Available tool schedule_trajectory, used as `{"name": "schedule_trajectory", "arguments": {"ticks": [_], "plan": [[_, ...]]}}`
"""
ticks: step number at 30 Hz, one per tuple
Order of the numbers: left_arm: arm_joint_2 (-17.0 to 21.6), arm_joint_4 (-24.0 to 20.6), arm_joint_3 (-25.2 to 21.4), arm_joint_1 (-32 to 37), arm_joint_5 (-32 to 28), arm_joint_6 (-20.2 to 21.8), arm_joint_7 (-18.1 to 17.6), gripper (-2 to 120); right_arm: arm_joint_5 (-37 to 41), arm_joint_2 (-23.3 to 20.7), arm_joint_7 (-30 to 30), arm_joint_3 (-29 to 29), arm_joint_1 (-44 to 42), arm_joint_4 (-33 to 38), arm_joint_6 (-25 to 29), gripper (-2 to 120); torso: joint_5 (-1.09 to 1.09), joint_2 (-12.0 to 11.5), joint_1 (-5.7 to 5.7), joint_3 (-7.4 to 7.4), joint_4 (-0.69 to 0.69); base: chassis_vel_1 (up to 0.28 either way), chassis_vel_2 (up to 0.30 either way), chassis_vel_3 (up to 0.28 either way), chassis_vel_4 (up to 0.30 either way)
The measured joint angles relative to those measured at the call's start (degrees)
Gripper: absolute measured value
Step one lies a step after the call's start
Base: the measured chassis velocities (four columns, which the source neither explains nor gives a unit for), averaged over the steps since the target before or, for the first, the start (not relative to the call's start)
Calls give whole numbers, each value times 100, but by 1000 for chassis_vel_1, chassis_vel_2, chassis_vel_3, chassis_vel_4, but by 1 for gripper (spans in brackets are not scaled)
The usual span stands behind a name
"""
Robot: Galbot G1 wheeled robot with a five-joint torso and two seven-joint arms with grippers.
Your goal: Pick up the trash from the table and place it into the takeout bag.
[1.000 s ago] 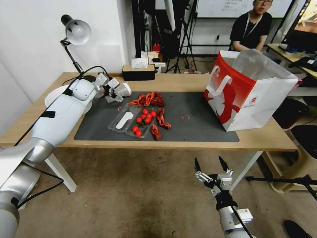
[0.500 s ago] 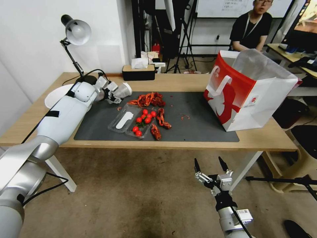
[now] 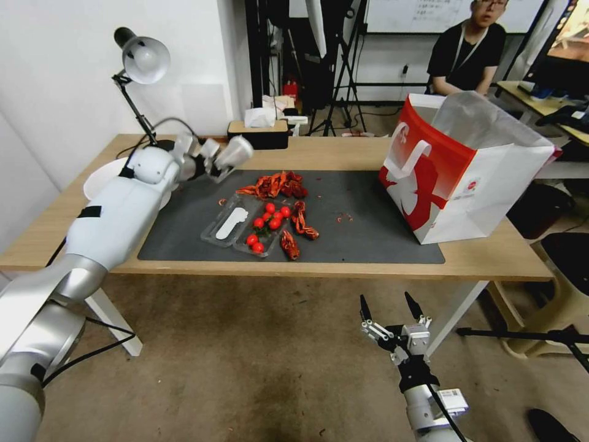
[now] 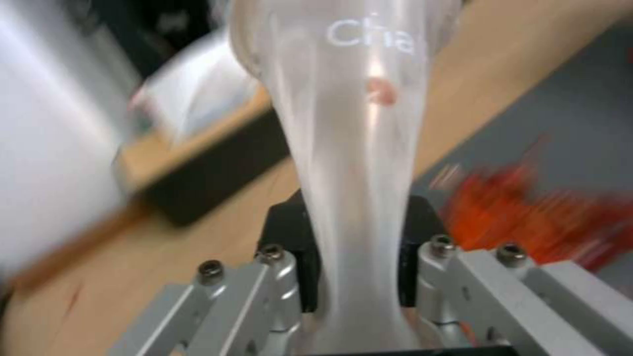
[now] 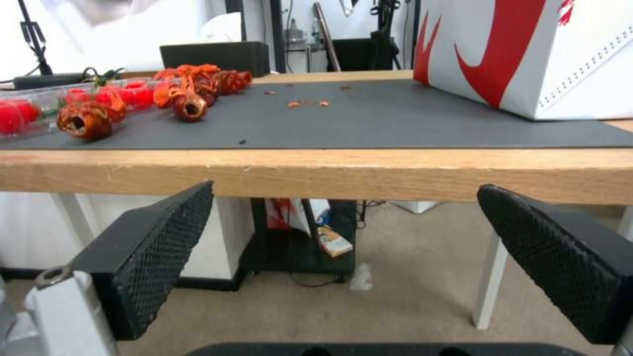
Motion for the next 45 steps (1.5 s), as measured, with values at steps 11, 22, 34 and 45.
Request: {"name": "schedule_trajectory", "arguments": {"ticks": [11, 22, 34, 45], "plan": [[-379, -1782, 478, -466, -1465, 509, -455, 2, -20, 27, 1, 23, -71, 106, -7, 100, 0, 0, -1, 0, 1, 0, 0, 0, 0], [-1483, -1203, 1268, -1290, -1748, 520, -535, 2, -21, 83, 0, 74, -111, 74, 47, 100, 2, 0, 0, 2, 0, 0, 0, 0, 0], [-2267, -472, 1575, -1688, -1794, 403, -530, 2, -28, 128, -9, 73, -88, -8, 68, 100, 0, -1, 0, 1, 2, 0, 0, 0, 0], [-3063, -66, 1616, -1930, -2121, 146, -900, 0, -139, 249, -9, 55, -114, -26, 72, 100, 1, 0, 0, 0, 0, 0, 0, 0, 0]]}}
